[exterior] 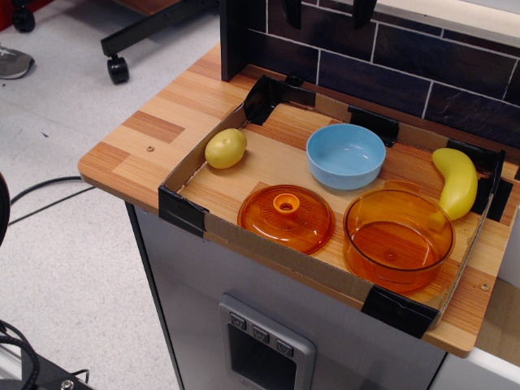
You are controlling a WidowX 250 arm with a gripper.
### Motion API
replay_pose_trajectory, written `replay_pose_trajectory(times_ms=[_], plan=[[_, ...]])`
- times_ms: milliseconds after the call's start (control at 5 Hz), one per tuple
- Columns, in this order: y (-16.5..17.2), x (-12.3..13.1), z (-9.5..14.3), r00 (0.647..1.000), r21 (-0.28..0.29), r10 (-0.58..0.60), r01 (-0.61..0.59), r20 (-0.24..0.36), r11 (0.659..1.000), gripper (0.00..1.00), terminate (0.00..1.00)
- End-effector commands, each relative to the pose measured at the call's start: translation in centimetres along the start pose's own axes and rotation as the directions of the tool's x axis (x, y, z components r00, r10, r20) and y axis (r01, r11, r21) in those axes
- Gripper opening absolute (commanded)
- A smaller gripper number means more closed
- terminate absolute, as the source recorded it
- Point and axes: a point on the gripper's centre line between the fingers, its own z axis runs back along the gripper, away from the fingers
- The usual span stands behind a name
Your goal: Put lid on pot
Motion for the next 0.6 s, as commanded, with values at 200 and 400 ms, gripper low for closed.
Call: replay_pose_trajectory(times_ms=[200,400], plan=[[-0.2,-1.4,-0.6,0.984,-0.028,-0.171,0.170,-0.058,0.985,1.00,0.00],[0.6,-3.7,-1.4,0.928,-0.081,-0.372,0.369,-0.025,0.926,1.00,0.00]])
